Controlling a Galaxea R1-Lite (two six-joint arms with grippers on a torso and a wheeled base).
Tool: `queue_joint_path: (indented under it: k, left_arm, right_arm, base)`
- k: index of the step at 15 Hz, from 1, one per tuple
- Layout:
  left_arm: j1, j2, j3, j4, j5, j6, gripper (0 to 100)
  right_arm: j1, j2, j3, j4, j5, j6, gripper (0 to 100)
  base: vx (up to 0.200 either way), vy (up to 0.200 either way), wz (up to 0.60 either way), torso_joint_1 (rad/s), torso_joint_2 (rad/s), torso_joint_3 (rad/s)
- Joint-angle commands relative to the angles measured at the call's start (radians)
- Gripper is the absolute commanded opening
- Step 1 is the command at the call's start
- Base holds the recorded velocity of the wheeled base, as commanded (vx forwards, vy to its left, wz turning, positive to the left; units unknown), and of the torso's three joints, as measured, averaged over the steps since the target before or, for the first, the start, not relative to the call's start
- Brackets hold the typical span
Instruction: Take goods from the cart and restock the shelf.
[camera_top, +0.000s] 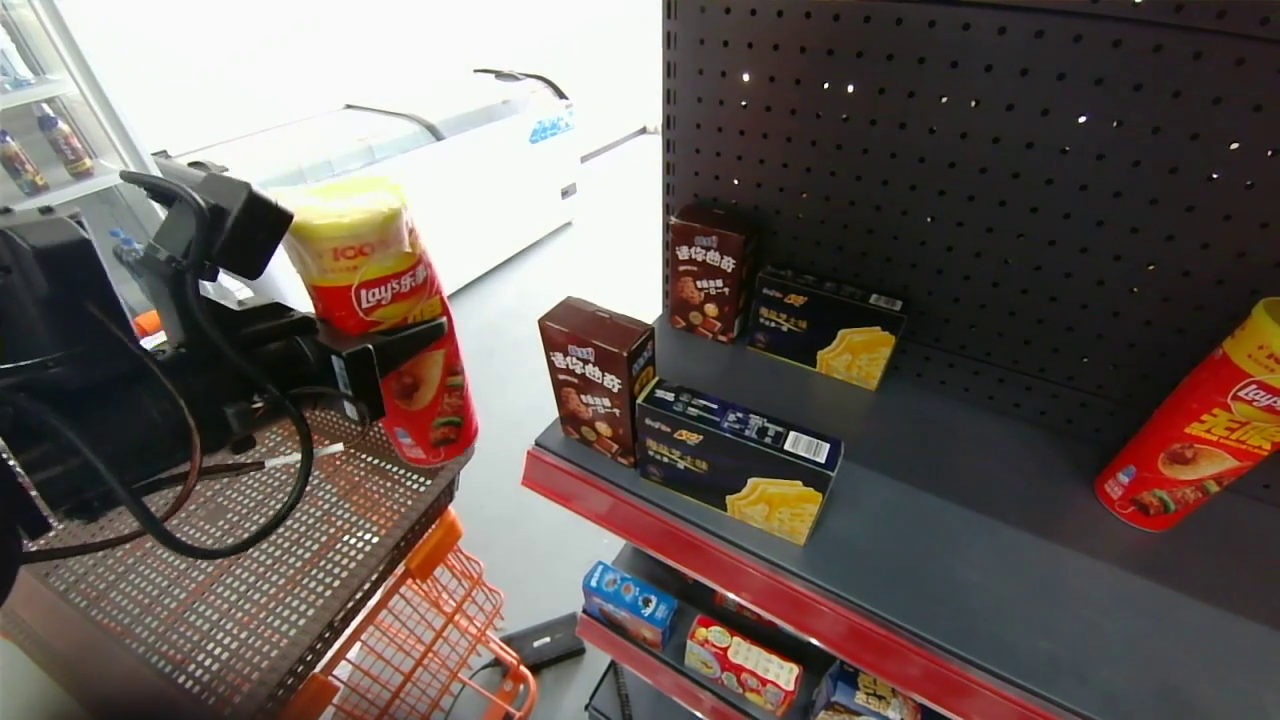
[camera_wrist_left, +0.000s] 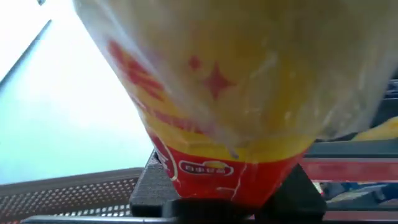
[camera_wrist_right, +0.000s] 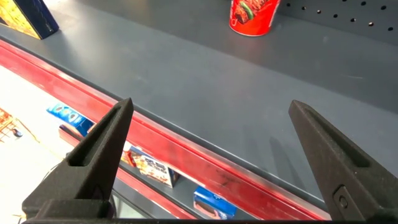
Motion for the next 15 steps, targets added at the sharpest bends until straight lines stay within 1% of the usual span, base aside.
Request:
queue_joint_path:
  k: [1, 2, 3, 4, 5, 6, 7, 8, 9, 10, 11, 12, 15]
  left_arm:
    - [-0.023, -0.065, -0.003, 0.021, -0.021, -0.002, 0]
    - [-0.032, -0.088, 0.003, 0.047, -0.073, -0.026, 0]
    - [-0.034, -0.095, 0.006, 0.062, -0.098, -0.032, 0]
    - [-0.034, -0.095, 0.008, 0.056, -0.099, -0.032, 0]
    - [-0.038, -0.101, 0.017, 0.047, -0.124, -0.029, 0]
    - [-0.057, -0.101, 0.012, 0.031, -0.160, -0.029, 0]
    - [-0.100, -0.101, 0.011, 0.024, -0.173, -0.031, 0]
    - [-0.138, -0.102, 0.015, 0.022, -0.173, -0.032, 0]
    - [-0.157, -0.102, 0.018, 0.022, -0.174, -0.031, 0]
    - [-0.192, -0.102, 0.015, 0.022, -0.177, -0.031, 0]
    - [-0.196, -0.102, 0.014, 0.022, -0.177, -0.031, 0]
    - [-0.238, -0.102, 0.003, 0.022, -0.177, -0.035, 0]
    - [-0.298, -0.101, 0.006, 0.033, -0.179, -0.037, 0]
  right_arm:
    - [0.001, 0.000, 0.000, 0.000, 0.000, 0.000, 100]
    - [0.001, 0.000, 0.000, 0.000, 0.000, 0.000, 100]
    - [0.001, 0.000, 0.000, 0.000, 0.000, 0.000, 100]
    - [0.001, 0.000, 0.000, 0.000, 0.000, 0.000, 100]
    - [0.001, 0.000, 0.000, 0.000, 0.000, 0.000, 100]
    - [0.001, 0.000, 0.000, 0.002, 0.000, 0.000, 100]
    - [0.001, 0.000, 0.000, 0.000, 0.000, 0.000, 100]
    - [0.001, 0.000, 0.000, 0.000, 0.000, 0.000, 100]
    - [0.001, 0.000, 0.000, 0.000, 0.000, 0.000, 100]
    - [0.001, 0.000, 0.000, 0.000, 0.000, 0.000, 100]
    - [0.001, 0.000, 0.000, 0.000, 0.000, 0.000, 100]
    - [0.001, 0.000, 0.000, 0.000, 0.000, 0.000, 100]
    - [0.001, 0.000, 0.000, 0.000, 0.000, 0.000, 100]
  base:
    - [0.000, 0.000, 0.00, 0.000, 0.00, 0.000]
    - [0.000, 0.000, 0.00, 0.000, 0.00, 0.000]
    - [0.000, 0.000, 0.00, 0.000, 0.00, 0.000]
    - [0.000, 0.000, 0.00, 0.000, 0.00, 0.000]
    - [0.000, 0.000, 0.00, 0.000, 0.00, 0.000]
    - [0.000, 0.000, 0.00, 0.000, 0.00, 0.000]
    - [0.000, 0.000, 0.00, 0.000, 0.00, 0.000]
    - [0.000, 0.000, 0.00, 0.000, 0.00, 0.000]
    - [0.000, 0.000, 0.00, 0.000, 0.00, 0.000]
    - [0.000, 0.000, 0.00, 0.000, 0.00, 0.000]
    - [0.000, 0.000, 0.00, 0.000, 0.00, 0.000]
    - [0.000, 0.000, 0.00, 0.000, 0.00, 0.000]
    - [0.000, 0.000, 0.00, 0.000, 0.00, 0.000]
